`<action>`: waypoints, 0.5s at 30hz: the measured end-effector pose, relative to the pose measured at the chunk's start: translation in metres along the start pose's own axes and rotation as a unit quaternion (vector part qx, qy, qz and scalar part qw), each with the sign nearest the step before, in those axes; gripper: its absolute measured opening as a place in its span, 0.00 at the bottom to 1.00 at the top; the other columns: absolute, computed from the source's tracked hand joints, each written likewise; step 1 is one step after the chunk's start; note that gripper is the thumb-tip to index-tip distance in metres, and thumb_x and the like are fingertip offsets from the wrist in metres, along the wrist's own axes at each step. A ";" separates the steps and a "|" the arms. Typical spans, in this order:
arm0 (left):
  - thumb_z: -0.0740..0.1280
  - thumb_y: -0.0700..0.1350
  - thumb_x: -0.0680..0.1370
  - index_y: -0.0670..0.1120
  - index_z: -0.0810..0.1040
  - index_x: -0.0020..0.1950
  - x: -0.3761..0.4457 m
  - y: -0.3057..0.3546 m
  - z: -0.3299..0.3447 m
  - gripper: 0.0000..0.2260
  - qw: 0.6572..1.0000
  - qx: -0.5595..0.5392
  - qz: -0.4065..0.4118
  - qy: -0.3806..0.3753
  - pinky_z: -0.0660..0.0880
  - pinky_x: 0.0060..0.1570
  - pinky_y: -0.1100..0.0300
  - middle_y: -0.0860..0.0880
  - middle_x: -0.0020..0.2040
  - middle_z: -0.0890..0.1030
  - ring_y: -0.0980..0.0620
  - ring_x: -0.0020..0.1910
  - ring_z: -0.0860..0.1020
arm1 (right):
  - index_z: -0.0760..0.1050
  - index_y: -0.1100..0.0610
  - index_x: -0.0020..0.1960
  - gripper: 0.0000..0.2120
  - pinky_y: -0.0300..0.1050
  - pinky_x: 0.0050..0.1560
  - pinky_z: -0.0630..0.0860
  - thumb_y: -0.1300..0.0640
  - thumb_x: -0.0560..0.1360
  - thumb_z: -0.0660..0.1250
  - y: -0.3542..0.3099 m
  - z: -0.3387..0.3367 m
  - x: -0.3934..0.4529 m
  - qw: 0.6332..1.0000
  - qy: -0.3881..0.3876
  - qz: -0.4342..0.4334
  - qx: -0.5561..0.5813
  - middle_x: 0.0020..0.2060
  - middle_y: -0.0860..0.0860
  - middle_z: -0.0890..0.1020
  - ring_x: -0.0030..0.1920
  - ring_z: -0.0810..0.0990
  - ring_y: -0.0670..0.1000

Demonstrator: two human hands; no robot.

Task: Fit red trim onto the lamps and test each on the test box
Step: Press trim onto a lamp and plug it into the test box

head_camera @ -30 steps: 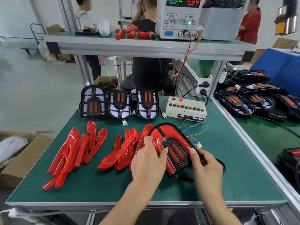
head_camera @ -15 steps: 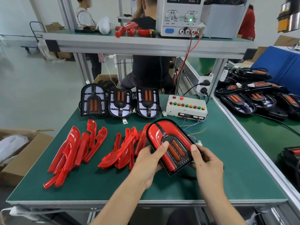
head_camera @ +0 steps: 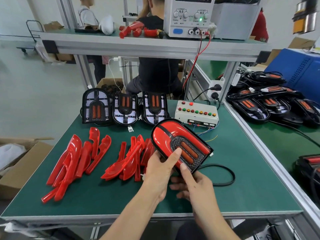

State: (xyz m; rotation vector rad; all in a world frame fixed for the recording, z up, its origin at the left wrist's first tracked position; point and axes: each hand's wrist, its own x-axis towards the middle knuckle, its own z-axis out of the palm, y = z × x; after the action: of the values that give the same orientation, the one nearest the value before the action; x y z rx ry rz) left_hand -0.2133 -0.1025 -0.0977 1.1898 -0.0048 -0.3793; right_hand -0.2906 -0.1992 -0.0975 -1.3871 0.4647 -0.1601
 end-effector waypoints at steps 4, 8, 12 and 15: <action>0.83 0.60 0.63 0.48 0.82 0.59 0.001 0.000 -0.003 0.30 1.000 0.006 0.017 -0.005 0.76 0.65 0.39 0.44 0.56 0.86 0.42 0.59 0.84 | 0.83 0.61 0.52 0.21 0.41 0.34 0.81 0.44 0.71 0.71 -0.003 0.001 0.000 0.999 0.000 -0.017 0.036 0.38 0.61 0.87 0.37 0.87 0.59; 0.82 0.63 0.64 0.49 0.81 0.61 -0.001 0.001 -0.004 0.31 0.998 0.026 0.041 -0.028 0.76 0.65 0.39 0.44 0.58 0.86 0.42 0.60 0.83 | 0.84 0.58 0.53 0.23 0.42 0.38 0.83 0.42 0.67 0.73 -0.002 0.000 -0.002 0.997 -0.008 0.003 0.077 0.42 0.63 0.87 0.41 0.88 0.61; 0.69 0.69 0.74 0.50 0.77 0.70 -0.002 0.014 -0.007 0.32 0.998 -0.042 0.028 -0.046 0.75 0.65 0.47 0.45 0.64 0.83 0.45 0.64 0.81 | 0.87 0.56 0.47 0.20 0.41 0.40 0.83 0.42 0.65 0.75 -0.003 -0.001 -0.002 0.996 0.001 0.002 0.091 0.42 0.63 0.87 0.42 0.88 0.60; 0.65 0.64 0.77 0.45 0.75 0.72 0.002 0.022 -0.009 0.30 0.993 -0.116 0.014 -0.025 0.76 0.65 0.46 0.44 0.65 0.82 0.45 0.64 0.81 | 0.85 0.60 0.47 0.22 0.42 0.40 0.83 0.44 0.64 0.76 -0.001 -0.001 -0.002 0.996 0.005 0.000 0.090 0.43 0.64 0.87 0.43 0.88 0.61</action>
State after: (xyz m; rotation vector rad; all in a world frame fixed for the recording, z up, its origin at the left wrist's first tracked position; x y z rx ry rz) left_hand -0.2035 -0.0881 -0.0816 0.9497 -0.0202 -0.3747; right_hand -0.2926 -0.1996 -0.0962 -1.2105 0.4484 -0.2043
